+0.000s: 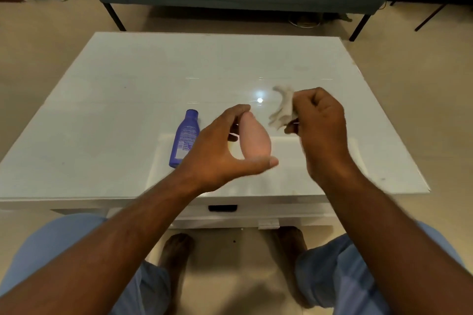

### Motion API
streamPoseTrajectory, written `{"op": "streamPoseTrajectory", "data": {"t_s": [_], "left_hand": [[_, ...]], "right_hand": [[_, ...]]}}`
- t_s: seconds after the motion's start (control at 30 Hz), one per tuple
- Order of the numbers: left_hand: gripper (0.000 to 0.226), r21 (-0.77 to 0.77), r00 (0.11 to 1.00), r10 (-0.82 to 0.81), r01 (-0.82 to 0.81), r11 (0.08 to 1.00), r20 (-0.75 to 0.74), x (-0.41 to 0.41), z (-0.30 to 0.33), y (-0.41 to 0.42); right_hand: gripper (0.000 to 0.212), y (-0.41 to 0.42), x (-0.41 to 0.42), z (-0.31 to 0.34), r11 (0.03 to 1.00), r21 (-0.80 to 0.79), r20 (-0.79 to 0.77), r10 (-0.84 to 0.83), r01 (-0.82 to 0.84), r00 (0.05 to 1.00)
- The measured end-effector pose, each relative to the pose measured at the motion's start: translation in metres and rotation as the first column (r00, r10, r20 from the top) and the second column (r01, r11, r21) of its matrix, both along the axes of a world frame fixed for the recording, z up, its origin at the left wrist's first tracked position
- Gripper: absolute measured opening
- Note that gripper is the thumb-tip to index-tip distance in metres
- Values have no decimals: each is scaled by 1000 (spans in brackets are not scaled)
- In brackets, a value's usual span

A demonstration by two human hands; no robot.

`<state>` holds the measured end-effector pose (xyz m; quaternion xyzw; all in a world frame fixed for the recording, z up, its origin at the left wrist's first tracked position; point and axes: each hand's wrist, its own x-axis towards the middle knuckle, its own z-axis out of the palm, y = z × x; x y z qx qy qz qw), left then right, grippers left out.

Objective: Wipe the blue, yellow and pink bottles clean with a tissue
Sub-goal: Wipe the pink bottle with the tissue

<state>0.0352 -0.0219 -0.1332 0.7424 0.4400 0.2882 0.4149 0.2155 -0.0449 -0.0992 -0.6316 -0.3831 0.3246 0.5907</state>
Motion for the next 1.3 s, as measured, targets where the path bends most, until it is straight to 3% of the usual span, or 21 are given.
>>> {"op": "streamPoseTrajectory", "data": {"t_s": [0.07,0.23,0.4,0.5,0.57,0.67,0.77,0.93,1.0,1.13,1.23,1.3], "left_hand": [[108,0,995,12,-12,1000,-99,4,-9,1],[113,-109,992,59,-46,993,112,14,-9,6],[107,-241,983,81,-40,970,162,17,-6,6],[81,-340,942,153,-45,939,297,16,-11,8],[64,-374,923,236,-112,921,304,14,-10,9],[58,-296,945,235,-162,941,228,10,-6,10],[49,-225,941,210,-151,963,267,9,3,7],[43,-86,909,192,-172,981,371,1,14,10],[39,-5,924,168,-177,984,345,-1,14,10],[39,-24,905,164,-168,986,392,-3,18,8],[35,-13,927,124,-128,992,355,-4,21,7],[35,-7,941,125,-129,992,314,-4,21,7]], "right_hand": [[14,5,12,6,997,-15,-240,-76,75,968],[28,-3,9,3,980,-149,-408,59,-131,911],[22,-2,1,-4,962,-211,-220,128,-175,967],[13,-2,-2,-8,966,-191,-68,161,-172,985],[10,-2,-3,-11,967,-167,19,197,-191,980],[12,-1,-4,-11,974,-120,36,197,-191,980],[12,-2,-1,-10,976,-134,-28,169,-171,985],[16,2,2,-16,943,-273,-142,156,-190,977],[17,4,2,-17,925,-309,-183,171,-222,968],[17,3,2,-9,956,-236,-318,90,-171,944],[28,0,3,-4,940,-229,-496,110,-253,861],[26,-1,2,-5,945,-194,-520,130,-265,844]]}}
